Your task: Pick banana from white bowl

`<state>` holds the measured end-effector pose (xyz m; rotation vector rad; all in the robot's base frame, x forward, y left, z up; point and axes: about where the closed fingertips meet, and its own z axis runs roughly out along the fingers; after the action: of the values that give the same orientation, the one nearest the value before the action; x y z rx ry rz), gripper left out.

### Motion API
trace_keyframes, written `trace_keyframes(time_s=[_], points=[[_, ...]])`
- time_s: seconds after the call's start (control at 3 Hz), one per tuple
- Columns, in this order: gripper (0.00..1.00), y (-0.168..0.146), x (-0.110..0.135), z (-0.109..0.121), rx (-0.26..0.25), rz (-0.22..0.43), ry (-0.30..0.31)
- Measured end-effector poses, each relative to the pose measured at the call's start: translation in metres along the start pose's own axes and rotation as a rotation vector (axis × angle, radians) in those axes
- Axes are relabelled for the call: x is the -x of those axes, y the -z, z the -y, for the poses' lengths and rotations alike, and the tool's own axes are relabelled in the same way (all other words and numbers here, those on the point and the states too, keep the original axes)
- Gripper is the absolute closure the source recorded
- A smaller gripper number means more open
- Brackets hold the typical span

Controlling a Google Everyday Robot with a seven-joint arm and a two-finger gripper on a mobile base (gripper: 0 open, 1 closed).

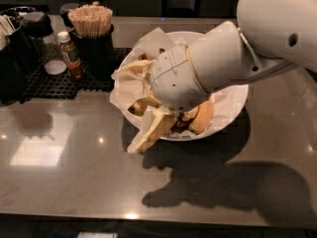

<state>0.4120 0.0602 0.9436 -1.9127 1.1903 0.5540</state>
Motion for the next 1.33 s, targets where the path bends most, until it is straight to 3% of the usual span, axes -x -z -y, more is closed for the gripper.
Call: trace_keyframes(time_s=[0.33, 0.67, 1.0, 1.33], points=[[0.0, -0.007, -0.007, -0.005, 0.014, 0.005, -0.022], [0.0, -0.012, -0.016, -0.01, 0.02, 0.006, -0.046], [0.12, -0.011, -0.026, -0.012, 0.009, -0.007, -0.069], [0.31, -0.001, -0.035, -0.012, -0.027, -0.032, -0.089]])
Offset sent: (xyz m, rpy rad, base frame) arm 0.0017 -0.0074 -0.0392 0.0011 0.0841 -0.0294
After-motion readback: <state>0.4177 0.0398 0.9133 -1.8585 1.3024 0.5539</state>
